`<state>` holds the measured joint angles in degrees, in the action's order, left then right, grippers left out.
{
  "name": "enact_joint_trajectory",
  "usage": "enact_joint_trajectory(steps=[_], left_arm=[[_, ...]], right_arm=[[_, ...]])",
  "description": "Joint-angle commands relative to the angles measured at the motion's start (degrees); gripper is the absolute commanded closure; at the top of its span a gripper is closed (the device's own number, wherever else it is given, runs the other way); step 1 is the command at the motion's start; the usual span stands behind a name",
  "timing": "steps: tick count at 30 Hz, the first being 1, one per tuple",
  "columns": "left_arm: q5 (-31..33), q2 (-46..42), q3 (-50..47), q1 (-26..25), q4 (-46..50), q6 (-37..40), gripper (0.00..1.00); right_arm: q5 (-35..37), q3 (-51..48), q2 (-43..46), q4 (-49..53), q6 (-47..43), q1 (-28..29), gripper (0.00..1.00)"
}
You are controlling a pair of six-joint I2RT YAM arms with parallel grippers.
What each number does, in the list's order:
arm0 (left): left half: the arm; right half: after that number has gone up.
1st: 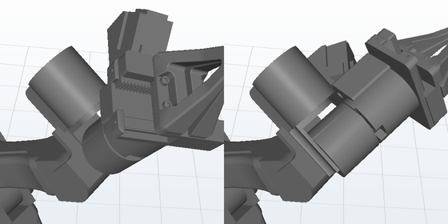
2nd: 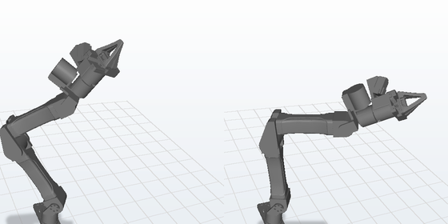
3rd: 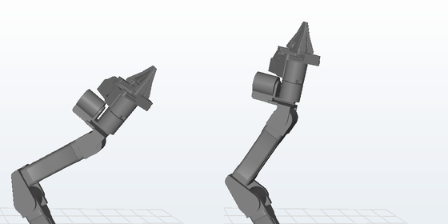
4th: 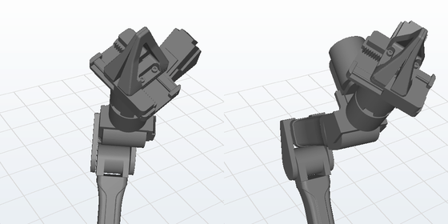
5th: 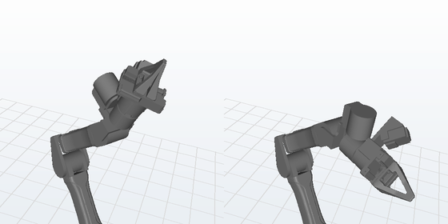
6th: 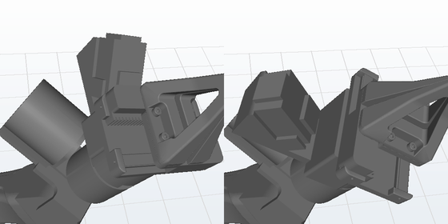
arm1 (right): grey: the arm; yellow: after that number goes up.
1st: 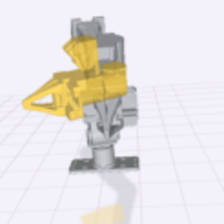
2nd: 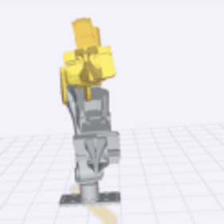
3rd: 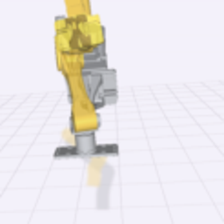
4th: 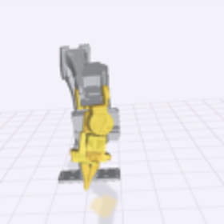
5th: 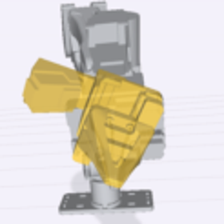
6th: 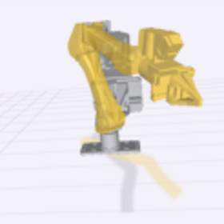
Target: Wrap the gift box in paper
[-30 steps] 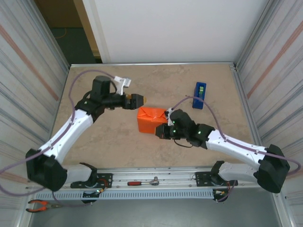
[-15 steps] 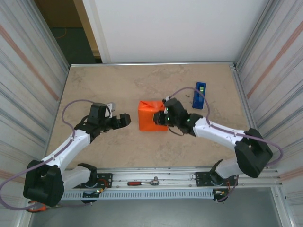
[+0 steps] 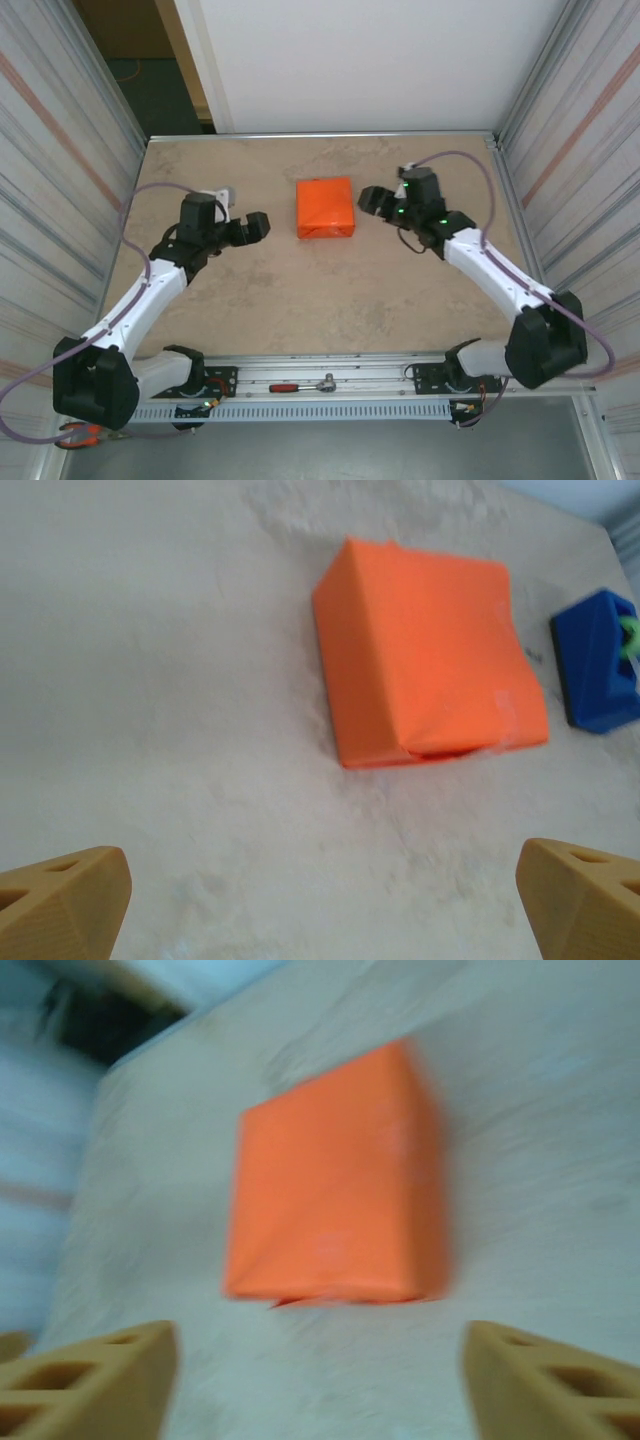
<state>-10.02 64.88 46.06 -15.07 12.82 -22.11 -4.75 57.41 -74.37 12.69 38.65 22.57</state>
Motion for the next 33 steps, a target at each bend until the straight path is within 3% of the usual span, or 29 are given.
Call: enact_joint_trajectory(steps=[1,5,8,13,19,21,23,26,27,28,29,31,33], left_arm=[[8.51,-0.51,-0.45,2.42,-3.74,8.51,0.01],[13.56,-1.46,-8.31,7.48,-17.90,15.92,0.01],[17.35,0.68,-11.37,8.93,-21.33,22.96,0.01],[17.06,8.58,-17.30,10.23,-35.30,26.17,0.01],[11.21,16.67,-20.11,12.80,-50.00,26.36,0.01],[7.74,19.99,-20.20,14.23,-52.62,25.87,0.01],[3.90,21.76,-21.54,15.52,-56.76,25.73,0.01],[3.10,21.79,-22.07,15.58,-57.36,26.04,0.01],[2.78,21.94,-22.07,15.62,-57.63,26.04,0.01],[2.75,21.94,-22.03,15.67,-57.43,26.10,0.01],[2.69,21.96,-21.97,15.68,-57.36,26.10,0.01],[2.73,21.95,-21.83,15.65,-57.14,26.15,0.01],[2.74,22.04,-21.79,15.66,-57.04,26.15,0.01]], right_arm=[[14.34,-1.65,4.80,7.37,-8.37,-3.89,0.02],[22.69,-9.73,9.45,2.34,-16.02,-10.44,0.02],[25.25,-14.36,11.42,2.15,-18.22,-15.83,0.02],[31.11,-23.65,7.55,-10.65,-23.36,-18.86,0.02],[24.14,-36.88,0.85,-46.85,-29.24,-19.57,0.02],[19.95,-37.31,-1.07,-51.47,-30.31,-20.86,0.02],[15.00,-37.95,-5.03,-57.71,-32.82,-22.47,0.02],[8.09,-39.93,-16.45,-74.51,-30.18,-26.94,0.02],[7.01,-36.35,-13.13,-60.07,-30.51,-26.79,0.02],[8.18,-33.98,-12.90,-57.28,-31.05,-25.87,0.02],[11.77,-35.24,-16.01,-65.18,-33.03,-23.77,0.02],[11.77,-34.15,-12.97,-57.01,-31.78,-24.10,0.02],[12.24,-34.90,-14.22,-60.85,-32.73,-23.57,0.02]])
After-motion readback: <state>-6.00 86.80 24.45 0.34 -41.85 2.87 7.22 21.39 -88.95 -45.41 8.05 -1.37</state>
